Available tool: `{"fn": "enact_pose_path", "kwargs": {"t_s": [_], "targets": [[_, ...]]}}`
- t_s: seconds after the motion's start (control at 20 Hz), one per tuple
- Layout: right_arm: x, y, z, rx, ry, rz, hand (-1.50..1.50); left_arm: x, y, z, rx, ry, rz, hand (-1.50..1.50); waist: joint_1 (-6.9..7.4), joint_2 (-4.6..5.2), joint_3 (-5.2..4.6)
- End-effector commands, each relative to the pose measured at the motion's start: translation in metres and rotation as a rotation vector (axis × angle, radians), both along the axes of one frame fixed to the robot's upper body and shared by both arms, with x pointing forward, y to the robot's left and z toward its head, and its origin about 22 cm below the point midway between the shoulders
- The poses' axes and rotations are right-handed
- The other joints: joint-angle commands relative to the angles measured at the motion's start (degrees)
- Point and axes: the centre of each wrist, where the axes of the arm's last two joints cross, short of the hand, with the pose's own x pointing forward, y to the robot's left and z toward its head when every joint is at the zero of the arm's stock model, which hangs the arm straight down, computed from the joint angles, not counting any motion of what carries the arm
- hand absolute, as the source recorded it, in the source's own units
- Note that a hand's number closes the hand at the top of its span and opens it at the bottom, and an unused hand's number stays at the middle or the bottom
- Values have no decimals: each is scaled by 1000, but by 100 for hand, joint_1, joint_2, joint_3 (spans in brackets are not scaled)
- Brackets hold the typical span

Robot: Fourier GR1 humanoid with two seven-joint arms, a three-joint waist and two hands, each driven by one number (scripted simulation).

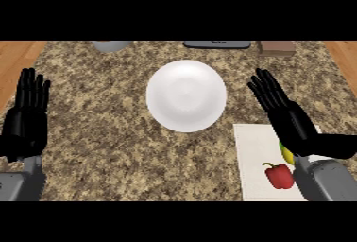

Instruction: Pick the lemon from the placemat and place it in the plate

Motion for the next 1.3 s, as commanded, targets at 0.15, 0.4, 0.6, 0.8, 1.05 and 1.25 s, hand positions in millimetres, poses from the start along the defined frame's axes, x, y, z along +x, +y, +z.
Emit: {"fn": "enact_pose_path", "kwargs": {"t_s": [0.15,0.4,0.6,0.8,1.05,1.25], "targets": [[-5,57,-8,-206,-83,311,150,9,-8,34,147,23,-162,0,-4,105,45],[14,-10,10,-989,-250,117,150,12,-8,28,187,101,-241,0,-229,-11,-30],[-38,20,-100,-676,-108,-89,-150,17,-20,46,184,107,-298,0,-149,121,57],[-60,12,-119,-469,-178,-153,-150,13,-16,43,195,105,-285,0,-155,106,47],[-49,-17,-72,-479,-301,-188,-150,17,-12,36,186,129,-293,0,-164,94,36],[-49,-26,-28,-696,-306,-221,-150,24,-17,55,180,119,-280,0,-226,74,27]]}}
